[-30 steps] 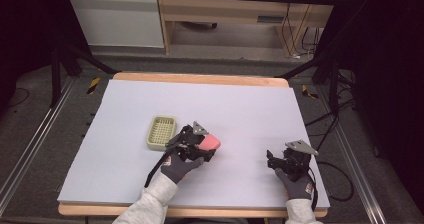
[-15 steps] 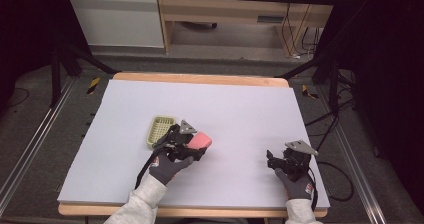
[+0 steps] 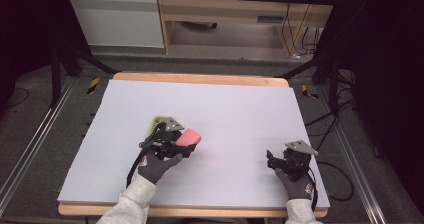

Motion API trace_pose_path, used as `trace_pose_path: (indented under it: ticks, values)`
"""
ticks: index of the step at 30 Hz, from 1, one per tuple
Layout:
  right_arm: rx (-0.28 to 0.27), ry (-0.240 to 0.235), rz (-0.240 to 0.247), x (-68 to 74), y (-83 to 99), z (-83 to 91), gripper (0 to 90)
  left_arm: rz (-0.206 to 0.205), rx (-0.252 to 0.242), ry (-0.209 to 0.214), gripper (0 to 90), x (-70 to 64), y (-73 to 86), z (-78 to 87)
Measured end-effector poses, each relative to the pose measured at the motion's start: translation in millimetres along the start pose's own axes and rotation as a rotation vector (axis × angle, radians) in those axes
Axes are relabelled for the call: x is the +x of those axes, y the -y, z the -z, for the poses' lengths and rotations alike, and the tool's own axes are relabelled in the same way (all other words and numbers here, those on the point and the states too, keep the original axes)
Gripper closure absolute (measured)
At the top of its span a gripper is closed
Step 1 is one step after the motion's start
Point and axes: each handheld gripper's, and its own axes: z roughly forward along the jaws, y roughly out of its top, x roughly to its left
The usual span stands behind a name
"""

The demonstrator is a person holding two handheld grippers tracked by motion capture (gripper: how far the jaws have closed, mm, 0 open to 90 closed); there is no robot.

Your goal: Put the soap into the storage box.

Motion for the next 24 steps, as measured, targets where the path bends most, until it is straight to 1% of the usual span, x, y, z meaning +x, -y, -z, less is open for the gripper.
trace_pose_path:
  ticks: [4, 10, 15, 18, 20, 24]
  values:
    - [-0.002, 0.001, 0.001, 0.0, -0.2, 0.2, 9.0, 0.007, -0.007, -0.015, 37.1, 5.3, 2.3, 5.0]
    - [-0.002, -0.002, 0.0, 0.6, -0.3, 0.5, 9.0, 0.038, -0.023, -0.031, 37.1, 14.6, 4.2, 10.4]
    - [0.001, -0.005, 0.001, 0.9, -0.3, -0.1, 9.1, 0.058, -0.044, -0.047, 37.1, 21.5, 3.0, 17.6]
    - [-0.001, -0.004, 0.004, 1.2, -0.4, 0.2, 9.2, 0.061, -0.052, -0.064, 37.1, 24.8, 2.3, 21.7]
    - [-0.002, -0.004, 0.002, 1.1, -0.3, 0.2, 9.2, 0.071, -0.058, -0.065, 37.1, 28.3, 2.0, 24.3]
    - [-0.001, -0.005, 0.003, 1.1, -0.3, 0.0, 9.2, 0.085, -0.065, -0.084, 37.1, 36.0, 1.9, 28.7]
